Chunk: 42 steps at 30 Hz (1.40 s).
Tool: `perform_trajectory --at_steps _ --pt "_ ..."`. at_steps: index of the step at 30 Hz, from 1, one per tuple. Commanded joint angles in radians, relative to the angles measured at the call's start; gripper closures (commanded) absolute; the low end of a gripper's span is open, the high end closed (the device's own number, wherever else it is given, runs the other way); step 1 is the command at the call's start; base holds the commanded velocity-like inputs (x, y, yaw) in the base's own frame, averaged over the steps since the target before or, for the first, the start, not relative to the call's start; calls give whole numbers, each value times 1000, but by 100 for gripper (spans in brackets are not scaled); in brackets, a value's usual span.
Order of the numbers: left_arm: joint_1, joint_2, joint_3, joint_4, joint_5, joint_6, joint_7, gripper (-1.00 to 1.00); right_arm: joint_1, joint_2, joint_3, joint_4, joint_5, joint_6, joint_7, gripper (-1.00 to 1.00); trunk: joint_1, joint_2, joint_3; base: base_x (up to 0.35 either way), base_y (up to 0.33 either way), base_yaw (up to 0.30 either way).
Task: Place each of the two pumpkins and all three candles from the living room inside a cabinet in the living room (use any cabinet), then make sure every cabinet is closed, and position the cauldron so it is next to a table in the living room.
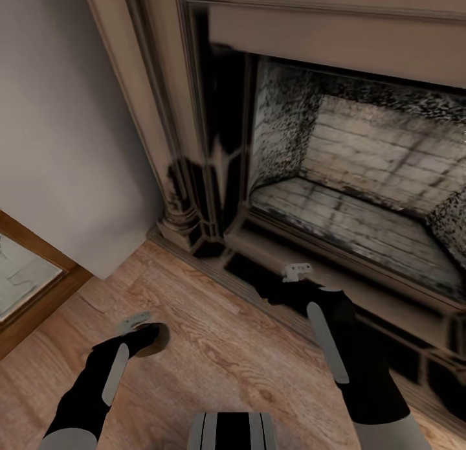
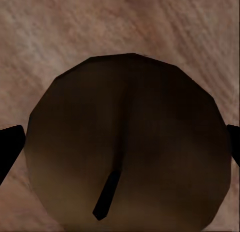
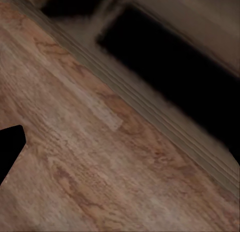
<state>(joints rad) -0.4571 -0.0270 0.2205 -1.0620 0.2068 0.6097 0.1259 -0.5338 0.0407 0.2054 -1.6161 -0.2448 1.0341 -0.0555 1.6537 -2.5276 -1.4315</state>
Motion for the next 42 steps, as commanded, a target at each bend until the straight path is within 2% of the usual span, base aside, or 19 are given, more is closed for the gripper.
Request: perform_trajectory --at_steps 1,4,9,10,15,20,21,24,25,28,42 --pt "2 -7 2 -5 5 6 7 100 0 0 -2 -1 -6 -7 10 -100 -1 0 3 0 0 0" --pt "7 -35 1 -4 6 1 5 100 -4 -21 -9 -2 -7 -33 70 -100 -2 1 15 0 0 -31" --pt "11 -71 -1 -1 9 -3 0 100 -12 -41 -15 -2 -7 -46 107 -100 -4 2 34 0 0 -190" --pt "12 -82 -2 -1 10 -4 -20 100 -14 -48 -16 -2 -6 -51 114 -100 -5 2 38 0 0 -266" --pt "13 -97 -2 15 9 -5 -31 100 -15 -53 -17 -2 -6 -60 118 -100 -7 3 57 0 0 -275" --pt "13 -98 -3 19 10 -6 -31 100 -14 -55 -17 -2 -6 -71 119 -100 -9 4 77 0 0 -279" --pt "12 -99 -1 20 22 -7 -31 100 -13 -72 -17 -1 -6 -114 119 -100 -10 5 81 0 0 -279" --pt "12 -98 0 20 55 -8 -28 100 -12 -87 -17 -2 -7 -138 119 -100 -11 5 92 0 0 -279" --pt "13 -98 0 20 91 -14 -22 100 -12 -95 -17 -2 -7 -150 120 -100 -11 6 96 0 0 -279" --pt "13 -97 -1 20 117 -26 -18 100 -12 -100 -17 -2 -7 -158 120 -100 -13 6 108 0 0 -279" --pt "14 -98 -3 17 134 -34 -33 100 -11 -102 -14 -2 -7 -162 120 -100 -19 10 162 0 0 -279"
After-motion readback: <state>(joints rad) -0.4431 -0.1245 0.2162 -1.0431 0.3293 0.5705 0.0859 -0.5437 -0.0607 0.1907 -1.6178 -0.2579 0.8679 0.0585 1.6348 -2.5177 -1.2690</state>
